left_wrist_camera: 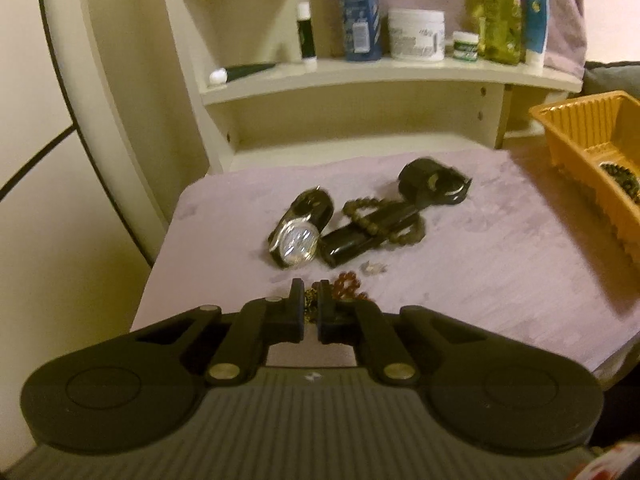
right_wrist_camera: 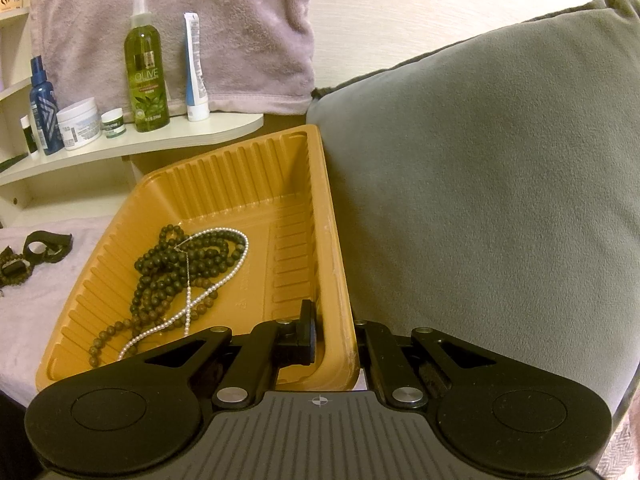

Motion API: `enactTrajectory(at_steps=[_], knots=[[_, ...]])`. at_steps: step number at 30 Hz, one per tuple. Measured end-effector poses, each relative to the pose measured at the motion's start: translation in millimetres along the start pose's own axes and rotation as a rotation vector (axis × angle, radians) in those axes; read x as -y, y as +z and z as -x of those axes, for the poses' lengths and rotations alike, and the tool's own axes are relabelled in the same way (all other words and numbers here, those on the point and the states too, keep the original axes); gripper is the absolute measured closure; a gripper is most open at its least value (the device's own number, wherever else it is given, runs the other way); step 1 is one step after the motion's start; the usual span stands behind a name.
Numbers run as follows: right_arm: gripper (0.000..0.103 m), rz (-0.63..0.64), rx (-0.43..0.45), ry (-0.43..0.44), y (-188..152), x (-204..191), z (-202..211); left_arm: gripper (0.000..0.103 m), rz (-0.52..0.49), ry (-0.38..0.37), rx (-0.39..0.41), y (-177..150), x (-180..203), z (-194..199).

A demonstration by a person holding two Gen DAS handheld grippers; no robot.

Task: Organize jewelry
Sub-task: 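Lift the red-brown bracelet into the orange tray and open the left tool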

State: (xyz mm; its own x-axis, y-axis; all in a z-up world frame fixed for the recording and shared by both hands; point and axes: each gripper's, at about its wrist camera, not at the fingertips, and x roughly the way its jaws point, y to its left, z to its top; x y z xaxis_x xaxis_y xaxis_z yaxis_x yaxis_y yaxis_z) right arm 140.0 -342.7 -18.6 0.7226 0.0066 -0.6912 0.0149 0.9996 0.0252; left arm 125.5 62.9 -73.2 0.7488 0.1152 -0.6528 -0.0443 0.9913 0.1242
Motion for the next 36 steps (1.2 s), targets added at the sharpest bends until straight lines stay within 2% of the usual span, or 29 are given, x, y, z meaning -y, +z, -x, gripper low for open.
enactTrajectory(at_steps=[8,18,23,29,36], knots=[[0.098,-0.001,0.001,0.001,0.6,-1.0,0.9,0.098,-0.013,-0.034,0.064,20.6,9.1,17.9],[0.098,-0.001,0.001,0.001,1.0,-1.3,1.1,0.098,-0.036,-0.113,0.161,57.0,29.4,46.2],[0.098,-0.006,0.004,0.004,2.0,-2.2,2.6,0.098,-0.045,-0.191,0.197,76.5,49.4,56.2],[0.098,-0.013,0.008,0.006,2.0,-2.3,2.8,0.098,-0.076,-0.320,0.233,94.8,90.3,67.9],[0.098,-0.020,0.012,0.008,1.8,-2.6,3.8,0.098,-0.122,-0.471,0.234,97.8,144.9,77.5]])
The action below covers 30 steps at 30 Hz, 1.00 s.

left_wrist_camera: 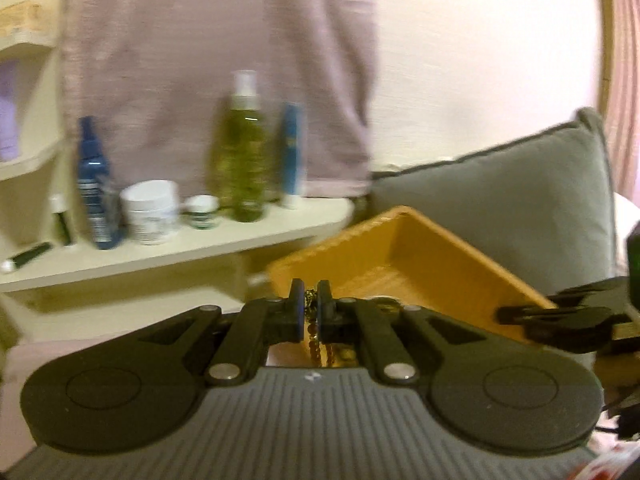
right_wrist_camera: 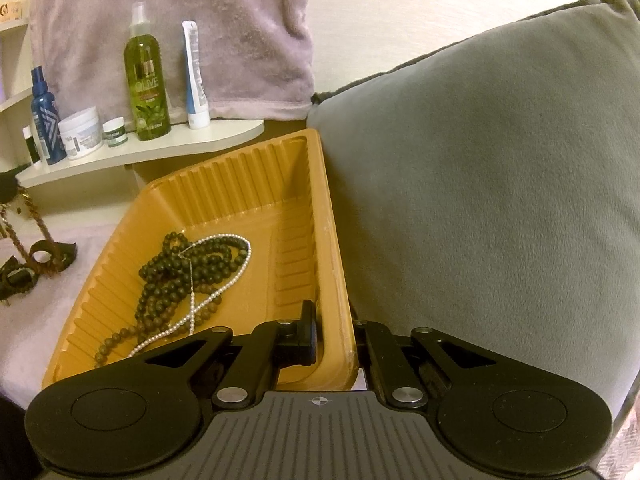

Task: Organize jewelry
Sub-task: 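Lift the red-brown bracelet into the orange tray and open the left tool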

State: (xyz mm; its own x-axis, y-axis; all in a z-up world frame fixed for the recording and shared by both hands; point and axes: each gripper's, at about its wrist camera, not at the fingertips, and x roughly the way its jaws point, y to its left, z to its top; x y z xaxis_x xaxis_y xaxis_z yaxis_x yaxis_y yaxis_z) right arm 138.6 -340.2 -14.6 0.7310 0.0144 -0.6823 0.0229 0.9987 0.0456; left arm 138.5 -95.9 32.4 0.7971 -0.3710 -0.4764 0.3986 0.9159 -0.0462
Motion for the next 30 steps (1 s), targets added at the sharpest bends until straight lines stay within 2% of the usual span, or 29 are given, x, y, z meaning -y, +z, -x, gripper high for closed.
enactTrajectory(at_steps=[7,19,23,30], knots=[[0.098,-0.006,0.003,0.005,-0.1,1.1,0.4,0.098,-0.028,-0.091,-0.055,-12.8,33.2,-15.2],[0.098,-0.011,0.007,0.009,-0.4,2.3,1.9,0.098,-0.050,-0.122,-0.120,-34.9,47.4,-31.1],[0.098,-0.011,0.007,0.010,0.1,2.0,2.5,0.091,-0.043,-0.107,-0.125,-38.2,43.8,-32.2],[0.098,-0.012,0.006,0.009,0.6,1.9,2.7,0.090,0.000,-0.018,-0.116,-44.8,15.1,-18.9]])
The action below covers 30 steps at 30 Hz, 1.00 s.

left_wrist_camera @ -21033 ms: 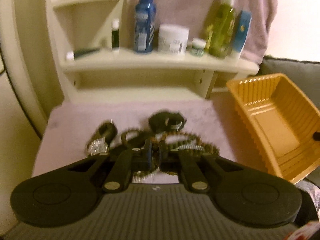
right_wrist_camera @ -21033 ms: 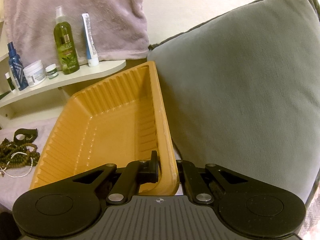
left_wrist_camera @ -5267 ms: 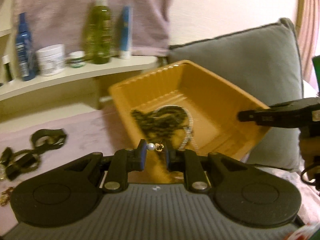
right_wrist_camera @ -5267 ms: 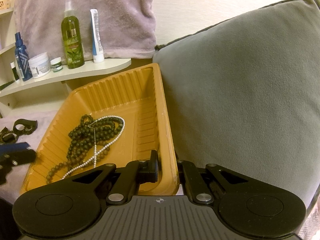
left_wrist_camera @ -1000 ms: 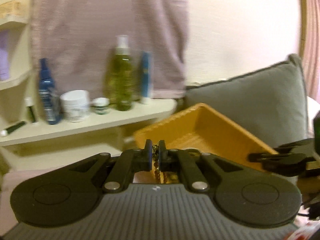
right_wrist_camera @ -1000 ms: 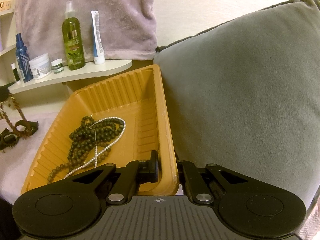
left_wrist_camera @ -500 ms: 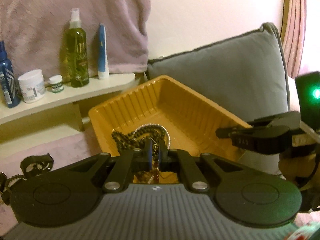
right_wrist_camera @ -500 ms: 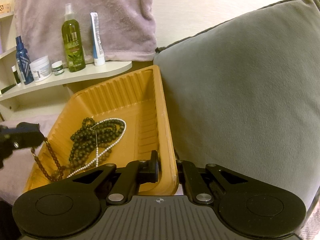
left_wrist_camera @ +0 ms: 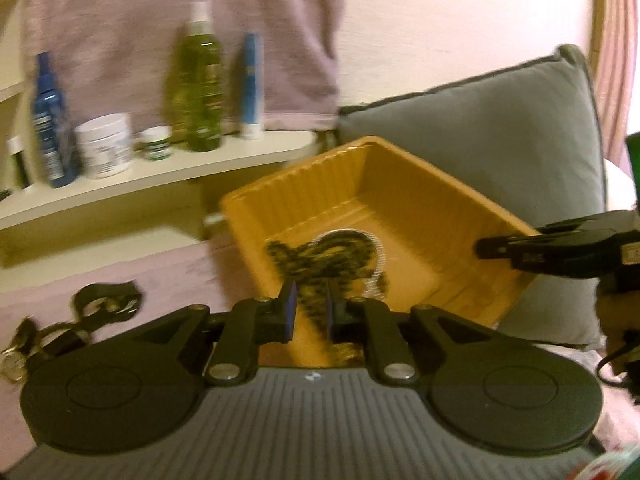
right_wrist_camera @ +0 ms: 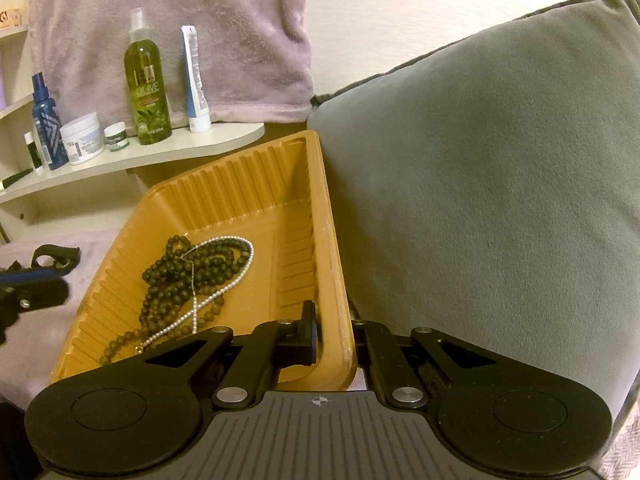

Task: Organize jewelry
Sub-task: 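Lift the red-brown bracelet into the orange tray and open the left tool, then return the left tool to the pile and grasp the brown wooden bead bracelet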

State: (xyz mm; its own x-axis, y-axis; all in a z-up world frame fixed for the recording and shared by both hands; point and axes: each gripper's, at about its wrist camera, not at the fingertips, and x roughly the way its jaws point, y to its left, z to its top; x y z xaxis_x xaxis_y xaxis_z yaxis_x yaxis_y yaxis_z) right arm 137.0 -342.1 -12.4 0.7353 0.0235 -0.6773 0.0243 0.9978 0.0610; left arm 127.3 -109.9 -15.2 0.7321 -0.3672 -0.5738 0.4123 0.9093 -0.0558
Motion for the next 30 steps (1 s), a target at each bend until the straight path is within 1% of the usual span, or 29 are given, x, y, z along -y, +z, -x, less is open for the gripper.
enactTrajectory(at_steps=[4,6,8,12,18,20,23,30], knots=[[0.098,0.001,0.000,0.000,0.0,0.0,0.0,0.089,0.040,0.076,-0.005,-12.6,-24.3,8.8],[0.098,0.002,0.001,0.000,-0.1,-0.2,0.3,0.086,0.059,0.117,-0.013,-19.9,-37.2,12.2],[0.098,0.001,0.000,-0.001,-0.2,-0.4,0.4,0.086,0.075,0.167,-0.019,-27.2,-51.2,15.4],[0.098,0.006,-0.003,-0.001,-0.3,-1.0,0.9,0.079,0.110,0.269,-0.024,-39.5,-79.7,22.7],[0.098,0.011,-0.005,-0.004,-0.8,-0.3,-0.7,0.073,0.150,0.386,-0.029,-48.5,-118.1,30.0],[0.098,0.013,-0.006,-0.005,-0.7,0.1,-0.8,0.073,0.161,0.421,-0.031,-51.3,-128.6,30.7],[0.098,0.017,-0.008,-0.007,-0.6,0.2,-1.7,0.073,0.188,0.450,-0.036,-54.2,-140.4,28.7],[0.098,0.021,-0.011,-0.010,-0.9,-0.8,-3.2,0.073,0.226,0.455,-0.024,-51.7,-149.8,15.8]])
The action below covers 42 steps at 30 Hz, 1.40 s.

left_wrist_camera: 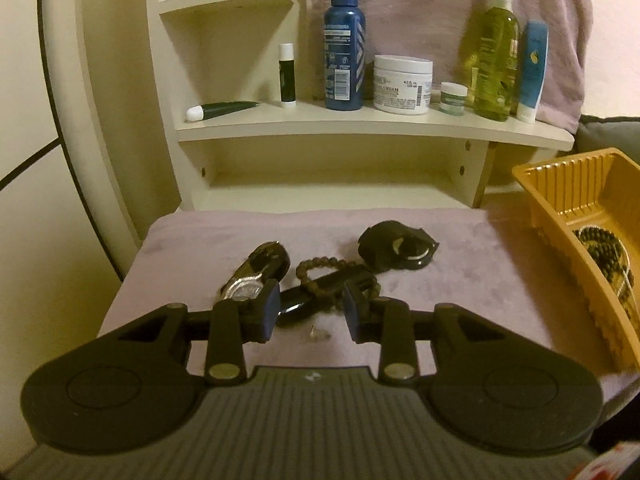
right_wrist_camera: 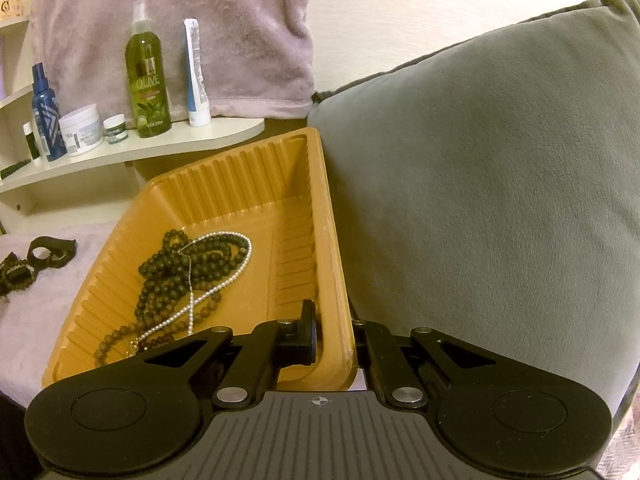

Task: Organize jewelry
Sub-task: 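Return the left tool to the pile and grasp the brown wooden bead bracelet, then carry the wooden bead bracelet into the orange tray and open the left tool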

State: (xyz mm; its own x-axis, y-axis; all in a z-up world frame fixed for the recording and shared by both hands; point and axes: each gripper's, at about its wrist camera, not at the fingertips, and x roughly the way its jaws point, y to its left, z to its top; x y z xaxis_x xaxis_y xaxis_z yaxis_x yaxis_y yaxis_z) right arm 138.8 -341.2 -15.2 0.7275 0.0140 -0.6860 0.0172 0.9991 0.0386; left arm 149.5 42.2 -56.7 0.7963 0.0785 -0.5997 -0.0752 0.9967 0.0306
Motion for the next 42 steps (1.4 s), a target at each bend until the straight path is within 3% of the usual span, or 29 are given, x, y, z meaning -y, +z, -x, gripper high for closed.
enactTrajectory(at_steps=[14,23,42], knots=[[0.098,0.009,-0.005,-0.006,0.4,0.5,-3.4,0.077,0.066,0.017,-0.010,1.7,-4.3,-30.9],[0.098,0.010,-0.005,-0.006,-0.1,1.3,-3.7,0.096,0.085,0.003,-0.021,4.1,-7.8,-36.0],[0.098,0.010,-0.005,-0.006,0.6,0.5,-3.6,0.098,0.040,-0.076,0.077,36.9,1.7,3.3]])
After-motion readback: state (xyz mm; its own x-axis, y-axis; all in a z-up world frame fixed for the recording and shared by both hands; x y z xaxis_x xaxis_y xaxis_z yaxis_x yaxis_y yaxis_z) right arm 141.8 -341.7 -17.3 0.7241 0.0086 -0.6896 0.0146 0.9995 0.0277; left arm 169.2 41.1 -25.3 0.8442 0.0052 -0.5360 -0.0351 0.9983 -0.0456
